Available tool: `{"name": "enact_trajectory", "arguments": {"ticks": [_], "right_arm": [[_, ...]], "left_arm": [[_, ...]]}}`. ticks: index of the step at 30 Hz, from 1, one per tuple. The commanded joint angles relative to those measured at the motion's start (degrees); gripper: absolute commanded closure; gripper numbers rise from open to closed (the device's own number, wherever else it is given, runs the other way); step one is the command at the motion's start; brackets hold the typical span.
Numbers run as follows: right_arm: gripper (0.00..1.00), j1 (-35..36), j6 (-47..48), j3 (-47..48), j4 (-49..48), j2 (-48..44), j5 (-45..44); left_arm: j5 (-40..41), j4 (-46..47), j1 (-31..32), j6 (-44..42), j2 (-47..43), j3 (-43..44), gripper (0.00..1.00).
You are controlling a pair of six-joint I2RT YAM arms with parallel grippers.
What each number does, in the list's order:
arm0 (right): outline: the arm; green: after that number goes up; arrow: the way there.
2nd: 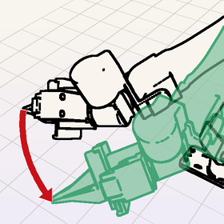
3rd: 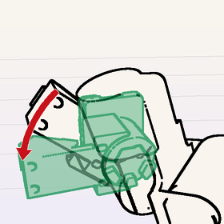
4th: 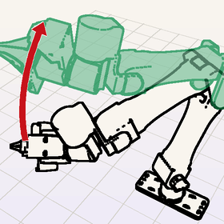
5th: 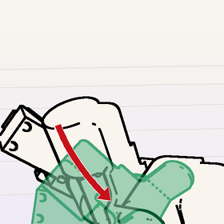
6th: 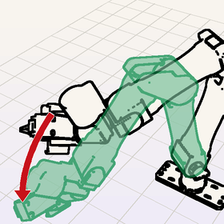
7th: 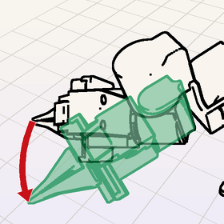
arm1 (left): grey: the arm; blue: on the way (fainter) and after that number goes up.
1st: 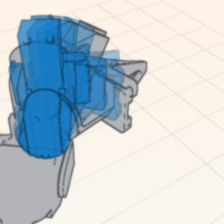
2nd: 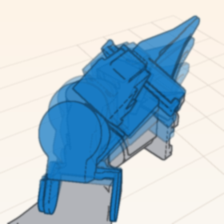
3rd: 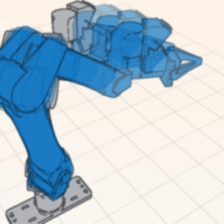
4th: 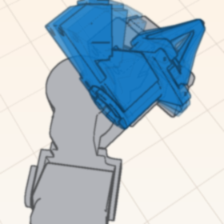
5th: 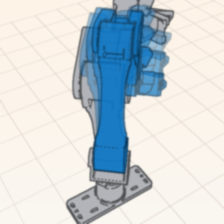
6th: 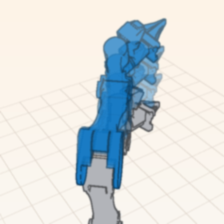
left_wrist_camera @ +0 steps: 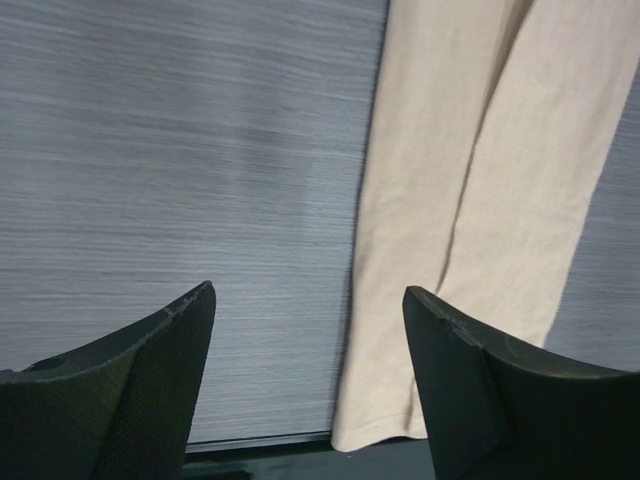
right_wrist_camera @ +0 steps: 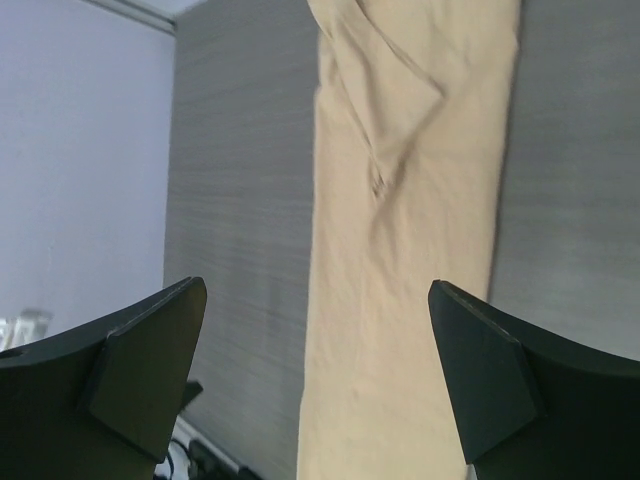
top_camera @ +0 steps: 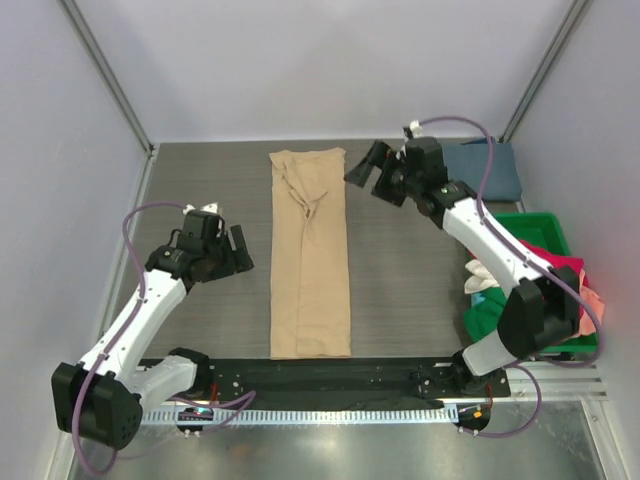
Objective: Fold and stack the t-shirts
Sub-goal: Fold the tshirt
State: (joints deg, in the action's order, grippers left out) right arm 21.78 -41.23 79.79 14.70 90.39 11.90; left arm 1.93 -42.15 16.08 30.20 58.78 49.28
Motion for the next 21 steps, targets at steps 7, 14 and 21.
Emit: {"name": "enact_trajectory", "arguments": {"ticks": [7,14,21], "right_arm": [[0.0,17.48,-9.64,-30.19,14.64,-22.15,-10.74],[0.07,32.87,-24.32,-45.68,12.55,-32.99,-16.47],[0.19,45.54,-31.36,-47.79,7.03,-27.12,-20.34]], "left_arm": [[-4.84,1.63,10.11,17.69,-3.84,-10.5,0.29],[-2.99,1.37,21.6,28.51,-12.55,-19.55,0.36],[-0.27,1.63,29.8,35.36,-14.57,-22.9,0.38]]}}
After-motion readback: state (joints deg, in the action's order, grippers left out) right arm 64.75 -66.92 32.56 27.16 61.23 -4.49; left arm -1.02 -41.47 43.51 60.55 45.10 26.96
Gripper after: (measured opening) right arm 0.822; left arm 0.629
